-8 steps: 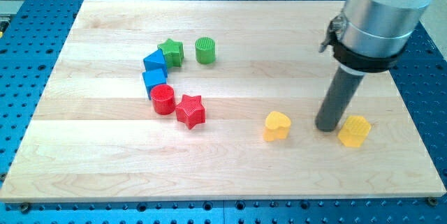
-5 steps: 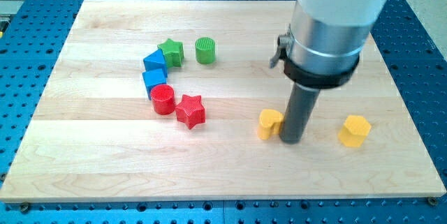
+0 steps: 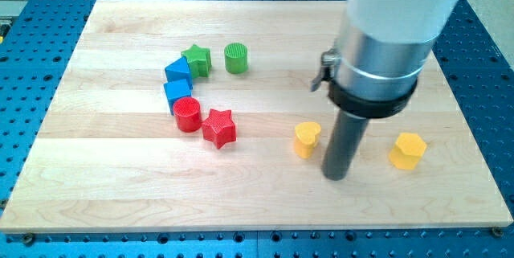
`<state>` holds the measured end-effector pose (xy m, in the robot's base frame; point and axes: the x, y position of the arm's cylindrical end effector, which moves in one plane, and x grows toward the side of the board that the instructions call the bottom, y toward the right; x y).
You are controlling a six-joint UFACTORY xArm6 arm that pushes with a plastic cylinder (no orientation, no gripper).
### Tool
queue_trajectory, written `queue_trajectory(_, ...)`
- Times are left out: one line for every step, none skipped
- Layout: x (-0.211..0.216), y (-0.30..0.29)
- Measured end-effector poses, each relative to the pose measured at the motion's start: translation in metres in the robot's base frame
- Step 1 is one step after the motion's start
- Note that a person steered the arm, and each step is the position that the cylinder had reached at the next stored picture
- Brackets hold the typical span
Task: Place the heart to the right of the red star
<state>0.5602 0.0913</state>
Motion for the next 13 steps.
queue_trajectory(-0.025,-0.023)
queue_trajectory(-0.039,-0.031)
queue_trajectory(-0.015,-0.008)
queue_trajectory(0.005,0.029)
queue_trajectory(0.005,0.03)
queue_trajectory(0.004,0.031)
queue_trajectory(0.002,0.03)
queue_trajectory(-0.019,0.02)
queue_trajectory(-0.038,0.02)
queue_trajectory(-0.046,0.027)
queue_trajectory(-0.046,-0.023)
queue_trajectory(-0.051,-0.028)
queue_trajectory(-0.051,-0.003)
